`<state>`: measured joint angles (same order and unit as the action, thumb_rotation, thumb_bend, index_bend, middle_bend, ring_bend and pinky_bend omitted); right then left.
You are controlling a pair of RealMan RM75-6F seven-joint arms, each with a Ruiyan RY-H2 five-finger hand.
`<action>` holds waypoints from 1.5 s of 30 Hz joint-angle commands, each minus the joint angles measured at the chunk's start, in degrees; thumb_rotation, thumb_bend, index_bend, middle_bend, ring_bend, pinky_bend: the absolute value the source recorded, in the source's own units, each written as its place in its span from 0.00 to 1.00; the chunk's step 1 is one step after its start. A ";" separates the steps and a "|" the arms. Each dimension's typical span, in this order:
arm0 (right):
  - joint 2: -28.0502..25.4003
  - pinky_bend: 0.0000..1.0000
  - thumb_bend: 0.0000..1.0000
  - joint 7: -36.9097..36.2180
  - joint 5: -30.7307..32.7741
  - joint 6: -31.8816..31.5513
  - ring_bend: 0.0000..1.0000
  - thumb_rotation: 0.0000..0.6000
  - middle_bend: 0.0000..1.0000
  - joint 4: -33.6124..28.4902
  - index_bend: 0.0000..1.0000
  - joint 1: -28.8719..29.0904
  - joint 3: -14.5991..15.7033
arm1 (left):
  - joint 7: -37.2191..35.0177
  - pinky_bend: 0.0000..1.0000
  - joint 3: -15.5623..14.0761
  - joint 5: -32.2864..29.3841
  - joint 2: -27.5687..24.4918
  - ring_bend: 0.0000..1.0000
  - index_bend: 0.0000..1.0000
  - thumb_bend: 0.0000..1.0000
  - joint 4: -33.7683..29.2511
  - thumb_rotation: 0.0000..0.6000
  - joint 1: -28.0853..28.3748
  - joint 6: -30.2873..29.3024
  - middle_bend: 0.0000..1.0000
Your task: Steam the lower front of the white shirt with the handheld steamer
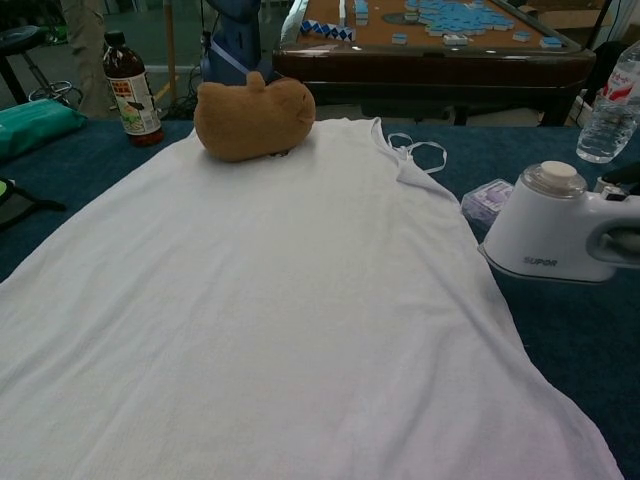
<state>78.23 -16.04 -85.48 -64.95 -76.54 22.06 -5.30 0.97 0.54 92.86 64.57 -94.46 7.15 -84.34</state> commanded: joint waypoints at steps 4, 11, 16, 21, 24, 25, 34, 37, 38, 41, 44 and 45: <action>1.83 0.73 0.55 2.81 -0.44 2.92 0.84 1.00 0.93 -1.25 0.97 4.07 -1.51 | -0.45 0.00 -0.95 2.30 -1.71 0.08 0.15 0.22 -1.71 1.00 2.18 2.78 0.05; 4.99 0.73 0.55 5.55 0.56 7.46 0.84 1.00 0.93 -1.00 0.97 9.18 -3.23 | -1.93 0.00 -3.18 6.06 -3.82 0.08 0.15 0.22 -2.94 1.00 7.36 10.99 0.05; 7.92 0.73 0.55 6.93 0.77 9.82 0.84 1.00 0.93 -0.17 0.97 12.50 -3.91 | -3.33 0.00 -5.36 8.04 -4.00 0.08 0.14 0.21 -3.34 0.87 12.95 20.86 0.05; 10.61 0.73 0.55 7.57 0.86 11.27 0.84 1.00 0.93 0.76 0.97 15.16 -4.39 | -2.26 0.00 -6.15 6.82 -2.67 0.08 0.11 0.17 -3.35 0.49 17.12 29.02 0.05; 11.96 0.73 0.55 7.68 0.84 12.22 0.84 1.00 0.93 1.29 0.97 16.76 -4.59 | -0.72 0.00 -6.43 6.49 -1.04 0.07 0.11 0.17 -2.80 0.47 18.29 31.04 0.05; 12.54 0.73 0.55 7.96 0.82 12.49 0.84 1.00 0.93 1.67 0.97 17.37 -4.69 | -0.07 0.00 -6.55 6.34 -0.33 0.07 0.11 0.17 -2.55 0.47 18.55 31.52 0.05; 16.18 0.73 0.55 9.55 0.91 14.39 0.84 1.00 0.93 4.51 0.97 21.09 -4.64 | 1.95 0.00 -7.65 6.30 4.74 0.07 0.11 0.17 -0.22 0.47 20.10 33.17 0.05; 16.86 0.73 0.55 9.86 1.11 14.66 0.84 1.00 0.93 5.31 0.97 21.84 -4.60 | 2.68 0.00 -7.82 6.23 6.04 0.07 0.11 0.17 0.41 0.47 20.27 32.88 0.05; 17.02 0.73 0.55 9.99 1.14 14.73 0.84 1.00 0.93 5.53 0.97 22.02 -4.52 | 2.78 0.00 -7.87 6.21 6.32 0.07 0.11 0.17 0.53 0.47 20.31 32.76 0.05; 17.57 0.73 0.55 10.42 1.24 14.87 0.84 1.00 0.93 6.40 0.97 22.42 -4.09 | 3.12 0.00 -8.19 6.17 7.05 0.07 0.11 0.17 0.93 0.47 20.57 32.67 0.05; 18.23 0.73 0.55 10.25 1.31 14.86 0.84 1.00 0.93 7.26 0.97 22.61 -3.60 | 3.21 0.00 -8.58 5.93 7.82 0.07 0.11 0.17 1.39 0.46 20.98 33.15 0.05; 18.45 0.73 0.55 10.04 1.29 14.87 0.84 1.00 0.93 7.57 0.97 22.67 -3.37 | 3.26 0.00 -8.76 5.98 8.19 0.07 0.11 0.17 1.70 0.46 21.13 33.23 0.05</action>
<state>96.56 -5.90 -84.20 -50.10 -69.08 44.66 -8.80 4.17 -8.06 98.84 72.51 -92.99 28.12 -51.23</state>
